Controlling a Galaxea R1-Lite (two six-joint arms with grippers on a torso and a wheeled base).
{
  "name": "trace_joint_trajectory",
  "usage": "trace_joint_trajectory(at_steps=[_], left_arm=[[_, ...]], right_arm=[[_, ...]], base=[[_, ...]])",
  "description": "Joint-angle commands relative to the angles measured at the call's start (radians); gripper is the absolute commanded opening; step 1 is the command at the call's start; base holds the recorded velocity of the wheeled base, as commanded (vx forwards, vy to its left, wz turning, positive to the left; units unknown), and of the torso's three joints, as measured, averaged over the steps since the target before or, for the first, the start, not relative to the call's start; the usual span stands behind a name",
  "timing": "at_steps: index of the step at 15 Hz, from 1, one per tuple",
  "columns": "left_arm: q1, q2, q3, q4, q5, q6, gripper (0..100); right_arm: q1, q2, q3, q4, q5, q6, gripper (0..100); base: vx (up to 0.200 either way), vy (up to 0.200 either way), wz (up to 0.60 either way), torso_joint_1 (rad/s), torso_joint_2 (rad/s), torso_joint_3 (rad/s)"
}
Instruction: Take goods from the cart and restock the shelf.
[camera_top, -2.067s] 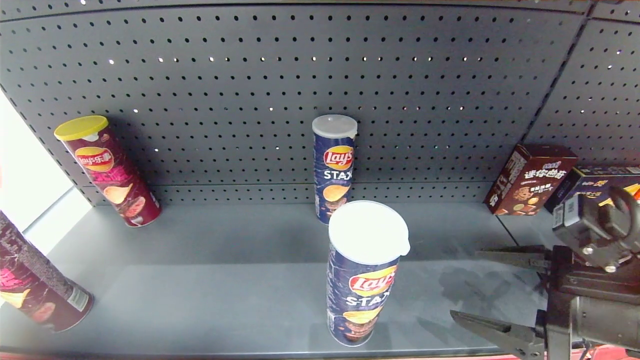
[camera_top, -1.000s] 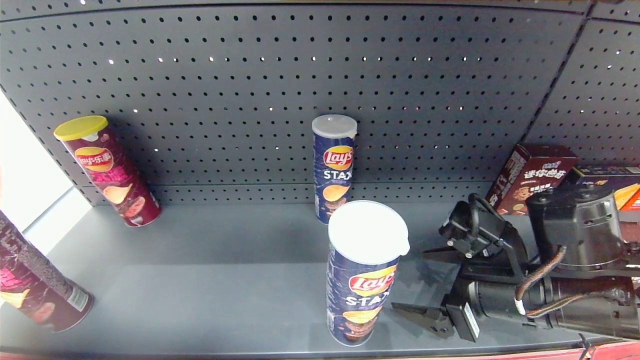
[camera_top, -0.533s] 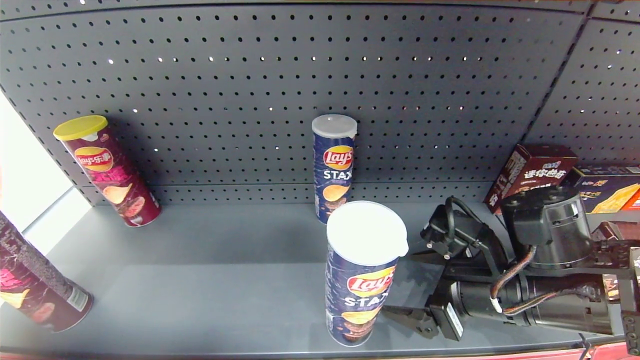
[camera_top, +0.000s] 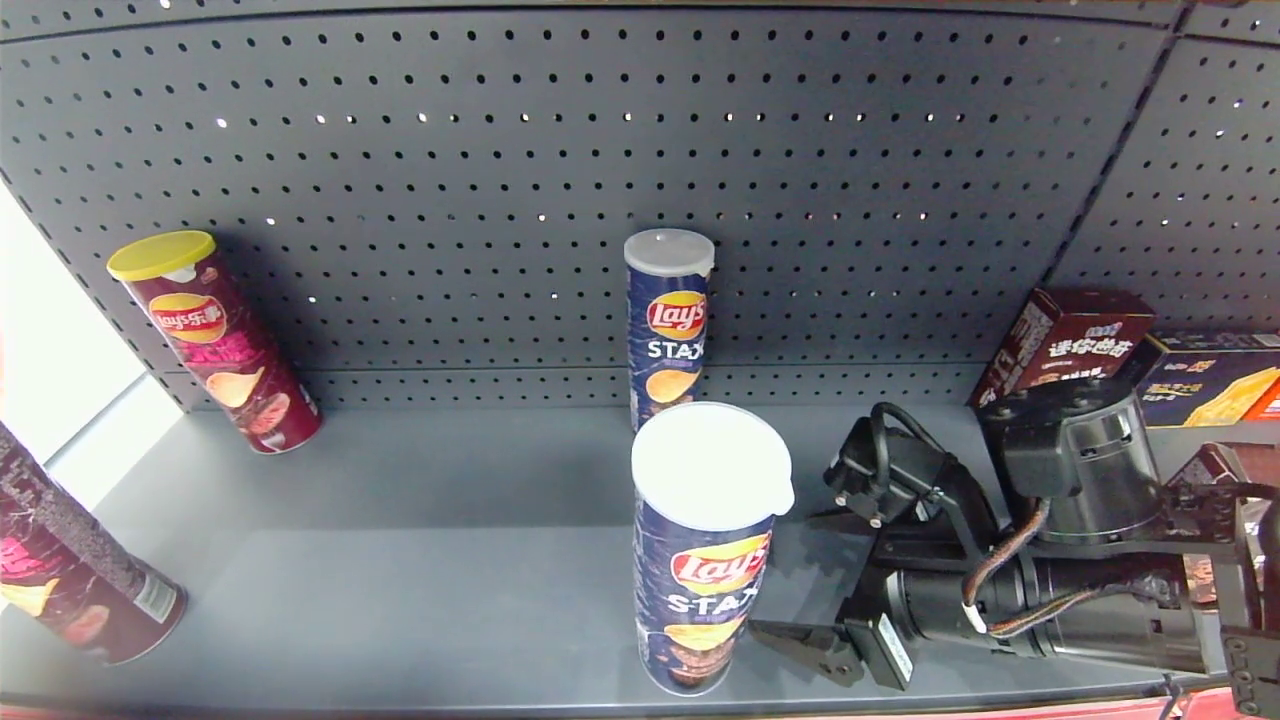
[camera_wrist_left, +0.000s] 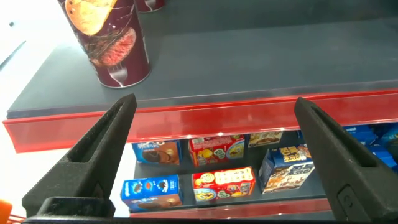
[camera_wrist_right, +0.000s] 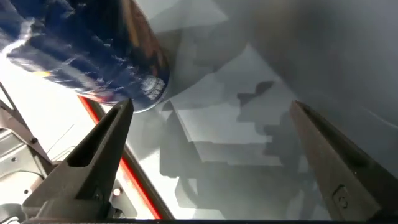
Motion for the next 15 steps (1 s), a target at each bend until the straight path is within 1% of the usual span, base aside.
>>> trace_joint_trajectory(at_steps=[1, 11, 15], left_arm=[[-0.001, 0.003, 0.000, 0.000, 0.000, 0.000, 100], [0.000, 0.003, 0.000, 0.000, 0.000, 0.000, 100], [0.000, 0.002, 0.000, 0.000, 0.000, -0.001, 100]], right_arm=[[-0.006, -0.004, -0.008, -0.001, 0.001, -0.001, 100], [0.006, 0.014, -0.008, -0.001, 0.002, -0.002, 100], [0.011, 0.039, -0.030, -0.001, 0.002, -0.002, 100]], base=[[0.000, 0.000, 0.00, 0.000, 0.00, 0.000], [0.000, 0.000, 0.00, 0.000, 0.00, 0.000], [0.000, 0.000, 0.00, 0.000, 0.00, 0.000]])
